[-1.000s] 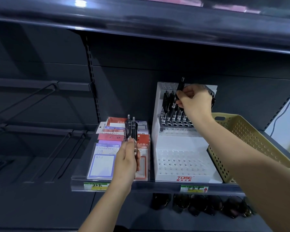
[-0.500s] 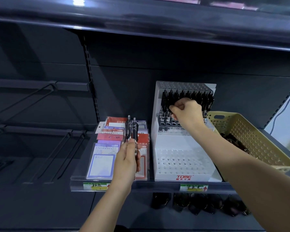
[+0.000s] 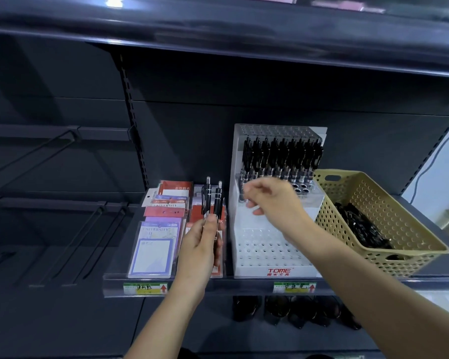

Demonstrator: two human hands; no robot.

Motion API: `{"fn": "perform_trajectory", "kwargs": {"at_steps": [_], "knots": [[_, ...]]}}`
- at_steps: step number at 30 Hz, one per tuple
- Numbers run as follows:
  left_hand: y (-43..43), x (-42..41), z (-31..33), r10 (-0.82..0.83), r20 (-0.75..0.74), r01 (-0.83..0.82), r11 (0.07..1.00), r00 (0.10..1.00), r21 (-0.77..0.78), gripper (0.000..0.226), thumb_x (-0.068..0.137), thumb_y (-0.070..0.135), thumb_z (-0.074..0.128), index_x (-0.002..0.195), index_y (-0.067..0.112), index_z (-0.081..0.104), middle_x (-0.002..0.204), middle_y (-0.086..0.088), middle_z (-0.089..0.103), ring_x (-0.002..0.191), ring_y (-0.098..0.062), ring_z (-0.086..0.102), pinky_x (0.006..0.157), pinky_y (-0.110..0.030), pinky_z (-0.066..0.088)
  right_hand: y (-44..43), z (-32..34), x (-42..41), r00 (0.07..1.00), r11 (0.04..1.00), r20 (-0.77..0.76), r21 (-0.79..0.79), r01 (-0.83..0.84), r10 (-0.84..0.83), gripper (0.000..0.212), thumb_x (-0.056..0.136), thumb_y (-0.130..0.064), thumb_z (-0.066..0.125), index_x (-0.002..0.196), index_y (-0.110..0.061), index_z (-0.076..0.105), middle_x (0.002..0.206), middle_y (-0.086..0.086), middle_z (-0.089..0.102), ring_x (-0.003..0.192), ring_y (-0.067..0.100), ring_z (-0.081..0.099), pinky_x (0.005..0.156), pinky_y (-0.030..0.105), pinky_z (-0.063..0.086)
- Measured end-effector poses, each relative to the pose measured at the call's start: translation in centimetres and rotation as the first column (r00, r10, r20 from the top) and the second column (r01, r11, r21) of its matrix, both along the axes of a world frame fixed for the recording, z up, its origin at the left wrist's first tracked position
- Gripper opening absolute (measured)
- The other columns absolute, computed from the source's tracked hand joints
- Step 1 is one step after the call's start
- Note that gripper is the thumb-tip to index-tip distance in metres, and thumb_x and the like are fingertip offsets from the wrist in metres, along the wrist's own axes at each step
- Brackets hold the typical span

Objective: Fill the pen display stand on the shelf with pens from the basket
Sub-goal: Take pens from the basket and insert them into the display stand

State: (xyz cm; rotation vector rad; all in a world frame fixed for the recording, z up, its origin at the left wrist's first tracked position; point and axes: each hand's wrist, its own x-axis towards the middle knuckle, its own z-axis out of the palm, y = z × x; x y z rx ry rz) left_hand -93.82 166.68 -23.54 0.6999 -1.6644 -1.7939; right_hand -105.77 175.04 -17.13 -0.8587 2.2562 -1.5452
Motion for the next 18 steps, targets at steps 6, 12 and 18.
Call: {"fn": "perform_trajectory", "kwargs": {"at_steps": [6, 12, 18], "knots": [[1.0, -0.3, 0.2, -0.068, -0.025, 0.068, 0.997, 0.997, -0.023, 0.032, 0.098, 0.030, 0.039, 0.083, 0.008, 0.057, 0.053, 0.005, 0.045, 0.037, -0.002, 0.038, 0.037, -0.014, 0.031, 0.3, -1.1, 2.0, 0.956, 0.978, 0.205, -0.041, -0.205, 0.209, 0.006, 0.092, -0.011, 0.058, 0.087, -0.010, 0.061, 0.081, 0.007, 0.063, 0.065, 0.008, 0.064, 0.058, 0.013, 0.050], [0.7, -0.7, -0.3, -0.023, -0.032, 0.022, 0.999, 0.999, -0.033, 0.031, 0.096, 0.033, 0.042, 0.084, 0.013, 0.062, 0.065, -0.001, 0.059, 0.059, -0.005, 0.056, 0.063, -0.028, 0.055, 1.0, 0.0, 1.2, 0.979, 0.988, 0.134, -0.014, -0.155, 0.155, 0.012, 0.091, -0.012, 0.058, 0.079, -0.011, 0.060, 0.072, 0.001, 0.064, 0.061, 0.004, 0.061, 0.058, 0.016, 0.051], [0.3, -0.3, -0.8, 0.073, 0.047, -0.064, 0.983, 0.996, -0.174, 0.033, 0.097, 0.036, 0.038, 0.082, 0.021, 0.063, 0.050, 0.009, 0.040, 0.052, -0.006, 0.042, 0.062, -0.028, 0.041, 1.9, 3.5, -2.1, 0.951, 0.966, -0.195, -0.149, 0.212, -0.239, 0.005, 0.092, -0.012, 0.054, 0.090, -0.015, 0.056, 0.078, 0.002, 0.063, 0.067, 0.011, 0.062, 0.064, 0.024, 0.056]]}}
